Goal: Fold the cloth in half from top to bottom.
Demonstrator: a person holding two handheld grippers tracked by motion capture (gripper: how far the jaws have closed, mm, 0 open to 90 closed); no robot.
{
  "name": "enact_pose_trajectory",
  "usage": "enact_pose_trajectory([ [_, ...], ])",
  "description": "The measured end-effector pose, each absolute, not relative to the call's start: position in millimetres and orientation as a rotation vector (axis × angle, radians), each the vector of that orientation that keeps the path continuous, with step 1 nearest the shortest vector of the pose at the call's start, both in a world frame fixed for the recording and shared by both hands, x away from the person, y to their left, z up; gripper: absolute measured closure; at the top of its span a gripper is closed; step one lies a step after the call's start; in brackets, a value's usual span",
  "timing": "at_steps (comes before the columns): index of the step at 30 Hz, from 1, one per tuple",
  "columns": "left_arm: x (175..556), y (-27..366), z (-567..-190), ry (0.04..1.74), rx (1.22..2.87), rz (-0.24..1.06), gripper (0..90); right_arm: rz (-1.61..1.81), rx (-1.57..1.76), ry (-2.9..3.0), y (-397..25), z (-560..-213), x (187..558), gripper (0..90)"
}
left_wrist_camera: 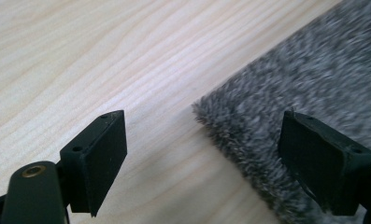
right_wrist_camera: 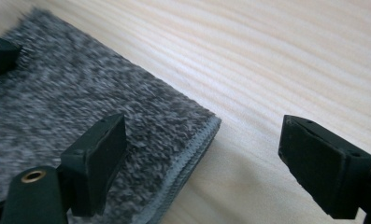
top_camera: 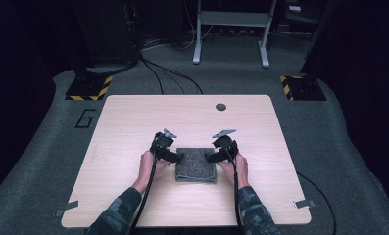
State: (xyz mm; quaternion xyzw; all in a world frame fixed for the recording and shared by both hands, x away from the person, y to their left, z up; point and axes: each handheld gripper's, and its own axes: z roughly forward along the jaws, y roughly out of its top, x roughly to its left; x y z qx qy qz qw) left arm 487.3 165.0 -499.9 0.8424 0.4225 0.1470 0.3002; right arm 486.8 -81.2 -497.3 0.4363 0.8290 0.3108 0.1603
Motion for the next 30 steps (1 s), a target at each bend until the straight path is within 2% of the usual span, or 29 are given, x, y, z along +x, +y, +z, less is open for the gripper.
enact_pose_trajectory([
  [6, 487.3, 165.0, -510.5, 1.120, 2.249, 0.393, 15.8, 0.839, 1.268, 2.377, -82.2, -510.4, 491.6, 14.6],
  [14, 465.9, 182.0, -494.0, 1.100, 2.122, 0.338, 15.4, 0.947, 1.258, 2.355, -90.8, -496.3, 470.0, 14.4],
  [21, 431.8, 174.3, -512.2, 1.027, 2.232, 0.348, 15.4, 0.893, 1.164, 2.412, -86.9, -506.0, 432.2, 14.1],
  [26, 433.2, 174.6, -515.0, 1.038, 2.214, 0.343, 15.1, 0.875, 1.167, 2.416, -86.6, -513.5, 432.4, 13.1],
  [30, 430.1, 179.0, -505.7, 1.038, 2.190, 0.361, 14.1, 0.948, 1.183, 2.397, -93.8, -502.0, 427.8, 12.4],
])
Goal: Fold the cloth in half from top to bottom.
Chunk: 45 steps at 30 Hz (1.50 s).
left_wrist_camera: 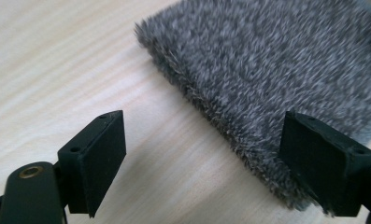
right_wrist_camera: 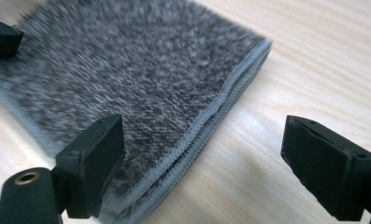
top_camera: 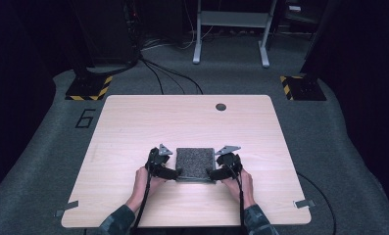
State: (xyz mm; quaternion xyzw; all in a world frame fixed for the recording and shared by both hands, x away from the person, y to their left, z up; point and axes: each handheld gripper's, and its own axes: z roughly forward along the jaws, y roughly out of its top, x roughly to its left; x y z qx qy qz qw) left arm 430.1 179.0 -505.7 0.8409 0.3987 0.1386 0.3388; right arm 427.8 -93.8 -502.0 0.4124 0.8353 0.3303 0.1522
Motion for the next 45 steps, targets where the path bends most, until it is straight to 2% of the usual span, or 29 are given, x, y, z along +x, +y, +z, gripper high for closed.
enact_pose_trajectory([
  [13, 413.2, 211.5, -476.3, 1.036, 2.136, 0.433, 12.4, 1.097, 1.213, 2.283, -140.7, -471.0, 398.8, 8.7],
  [24, 390.3, 248.7, -467.6, 1.067, 2.098, 0.497, 11.7, 1.103, 1.248, 2.191, -182.5, -466.4, 373.1, 7.6],
  [31, 374.6, 285.1, -477.1, 1.149, 2.065, 0.535, 11.2, 1.050, 1.321, 2.130, -217.8, -476.5, 354.3, 7.5],
  [45, 358.6, 340.2, -513.0, 1.346, 1.996, 0.580, 9.7, 0.981, 1.492, 2.023, -272.7, -503.5, 343.0, 6.8],
])
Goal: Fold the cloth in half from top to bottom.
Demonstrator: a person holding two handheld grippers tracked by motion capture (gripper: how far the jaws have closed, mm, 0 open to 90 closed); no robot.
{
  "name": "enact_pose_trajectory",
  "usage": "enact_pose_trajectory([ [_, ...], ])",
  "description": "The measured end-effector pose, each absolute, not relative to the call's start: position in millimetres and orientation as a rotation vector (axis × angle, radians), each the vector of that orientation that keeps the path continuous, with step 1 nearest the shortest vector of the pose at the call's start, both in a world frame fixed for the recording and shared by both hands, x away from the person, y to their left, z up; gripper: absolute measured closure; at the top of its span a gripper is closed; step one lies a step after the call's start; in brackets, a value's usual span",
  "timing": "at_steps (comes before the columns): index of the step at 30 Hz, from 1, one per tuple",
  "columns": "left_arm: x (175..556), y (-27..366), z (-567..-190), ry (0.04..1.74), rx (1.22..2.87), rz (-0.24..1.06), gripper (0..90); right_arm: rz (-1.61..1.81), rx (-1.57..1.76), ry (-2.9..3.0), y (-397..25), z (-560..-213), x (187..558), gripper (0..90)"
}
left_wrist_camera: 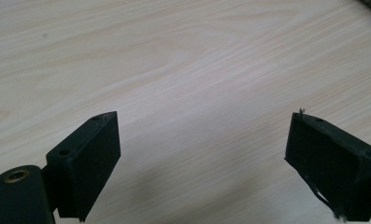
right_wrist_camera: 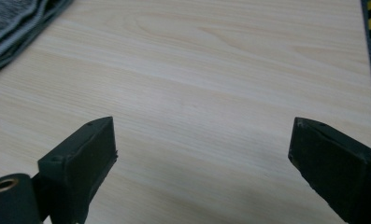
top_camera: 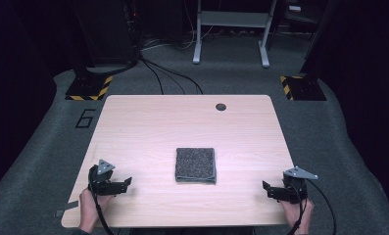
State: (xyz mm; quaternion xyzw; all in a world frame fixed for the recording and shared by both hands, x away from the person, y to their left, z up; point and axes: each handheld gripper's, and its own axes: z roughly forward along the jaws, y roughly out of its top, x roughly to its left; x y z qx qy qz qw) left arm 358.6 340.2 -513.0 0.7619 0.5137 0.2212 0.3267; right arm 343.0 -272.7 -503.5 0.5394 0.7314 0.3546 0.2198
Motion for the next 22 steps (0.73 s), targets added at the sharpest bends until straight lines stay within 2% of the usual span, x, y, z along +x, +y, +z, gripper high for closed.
enact_pose_trajectory([
  [8, 356.1, 365.1, -531.8, 1.409, 1.934, 0.628, 7.6, 0.895, 1.542, 2.006, -293.9, -525.4, 345.8, 5.8],
  [22, 361.8, 365.3, -532.5, 1.415, 1.951, 0.619, 1.1, 0.870, 1.500, 2.034, -290.7, -529.5, 348.7, 2.6],
])
